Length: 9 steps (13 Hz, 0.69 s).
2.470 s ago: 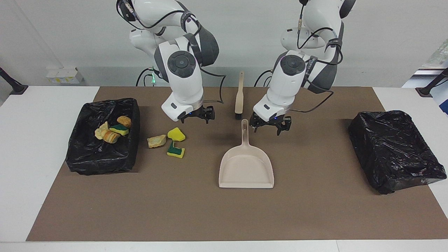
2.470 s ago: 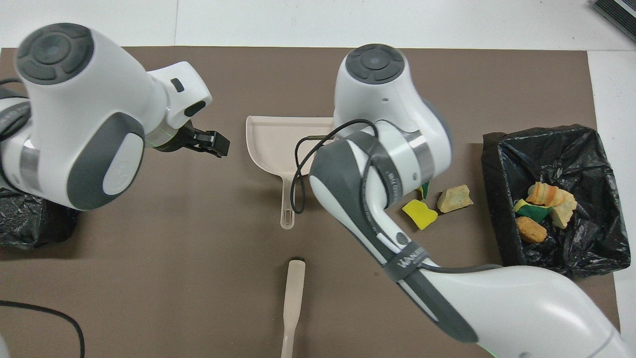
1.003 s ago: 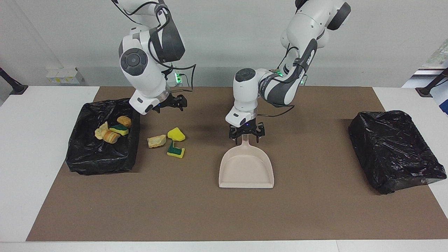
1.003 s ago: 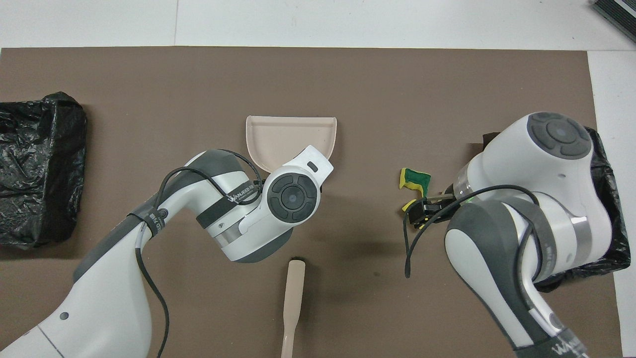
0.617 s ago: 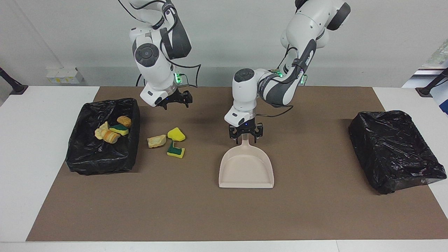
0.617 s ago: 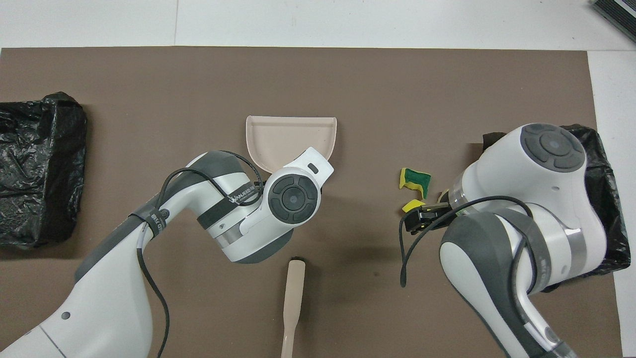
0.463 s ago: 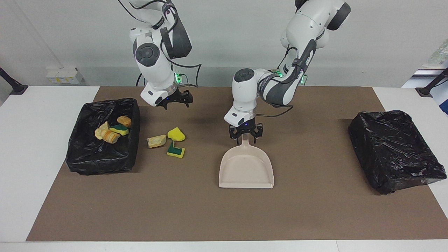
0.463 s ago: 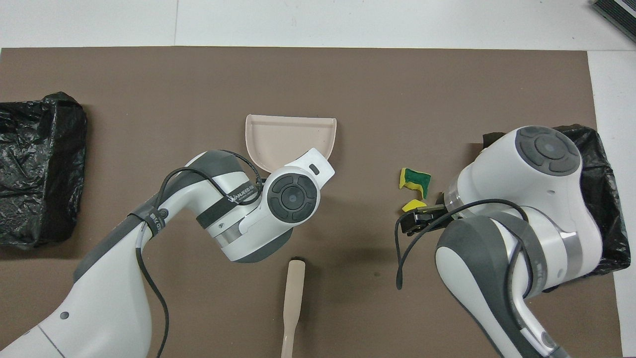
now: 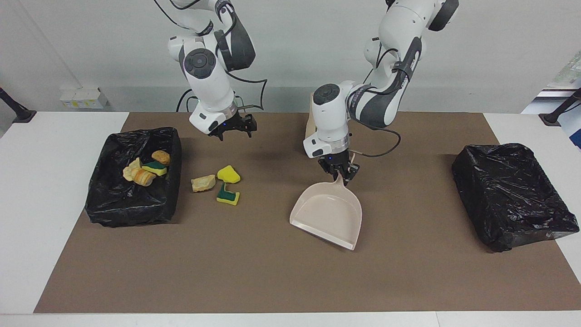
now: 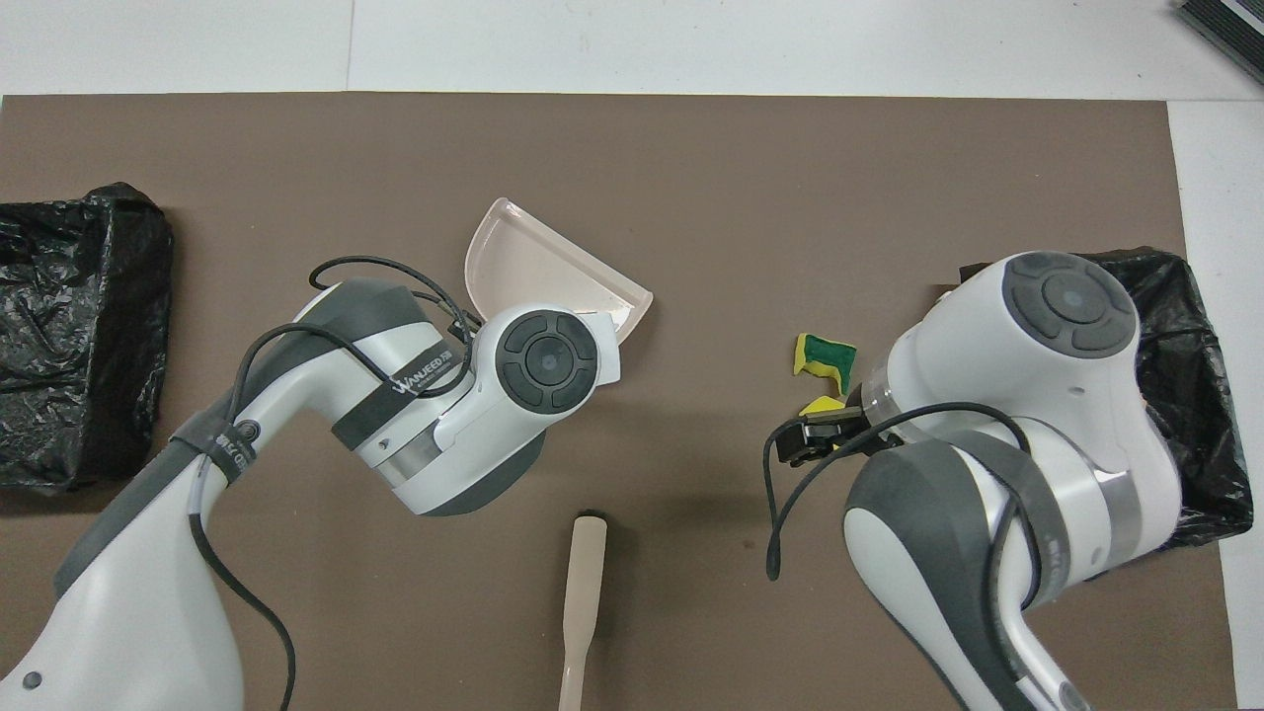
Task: Sweep and dump trash in bin
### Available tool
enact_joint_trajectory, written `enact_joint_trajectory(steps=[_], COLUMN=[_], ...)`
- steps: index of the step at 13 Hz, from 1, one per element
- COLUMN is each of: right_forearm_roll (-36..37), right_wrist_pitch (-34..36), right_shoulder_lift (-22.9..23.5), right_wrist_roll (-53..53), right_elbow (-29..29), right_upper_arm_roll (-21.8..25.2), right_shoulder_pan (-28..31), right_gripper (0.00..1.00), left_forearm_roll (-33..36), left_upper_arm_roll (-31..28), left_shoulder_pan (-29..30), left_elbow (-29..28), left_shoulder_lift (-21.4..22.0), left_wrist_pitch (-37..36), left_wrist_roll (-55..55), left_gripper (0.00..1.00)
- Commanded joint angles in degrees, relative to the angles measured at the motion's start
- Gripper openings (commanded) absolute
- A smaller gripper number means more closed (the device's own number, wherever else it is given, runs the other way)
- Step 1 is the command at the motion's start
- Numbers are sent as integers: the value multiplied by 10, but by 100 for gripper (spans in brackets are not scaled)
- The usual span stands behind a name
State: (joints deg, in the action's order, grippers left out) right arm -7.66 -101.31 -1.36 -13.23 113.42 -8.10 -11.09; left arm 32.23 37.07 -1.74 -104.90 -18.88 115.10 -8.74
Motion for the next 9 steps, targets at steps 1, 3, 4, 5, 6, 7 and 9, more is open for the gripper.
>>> enact_joint_trajectory(steps=[1, 3, 4, 5, 6, 7, 9], right_forearm_roll=[-6, -7, -7, -11, -22, -32, -37], right_wrist_pitch=[-26, -51, -61, -63, -63, -64, -63], right_shoulder_lift=[-7, -7, -7, -7, -7, -9, -21], right_wrist_roll=[-70, -113, -122, -123, -124, -125, -131], right_elbow=[15, 28, 29, 29, 30, 34, 48], right_upper_arm_roll=[-2, -2, -2, -2, -2, -2, -4], right_shoulder_pan=[-42, -73, -77, -78, -78, -78, -91], right_gripper=[100, 100, 100, 100, 100, 100, 100], left_forearm_roll=[3, 0, -2, -2, -2, -2, -8], left_upper_arm_roll=[-3, -3, -3, -3, -4, -3, -9], left_shoulder_pan=[22, 30, 35, 38, 43, 52, 63], left_elbow=[-12, -15, -19, -19, -19, -19, -18], left_shoulder_lift=[29, 34, 35, 35, 35, 32, 24], left_wrist_pitch=[-41, -47, -48, -46, -44, -37, -14], left_wrist_roll=[163, 247, 300, 333, 358, 389, 442], left_gripper=[0, 0, 0, 0, 0, 0, 0])
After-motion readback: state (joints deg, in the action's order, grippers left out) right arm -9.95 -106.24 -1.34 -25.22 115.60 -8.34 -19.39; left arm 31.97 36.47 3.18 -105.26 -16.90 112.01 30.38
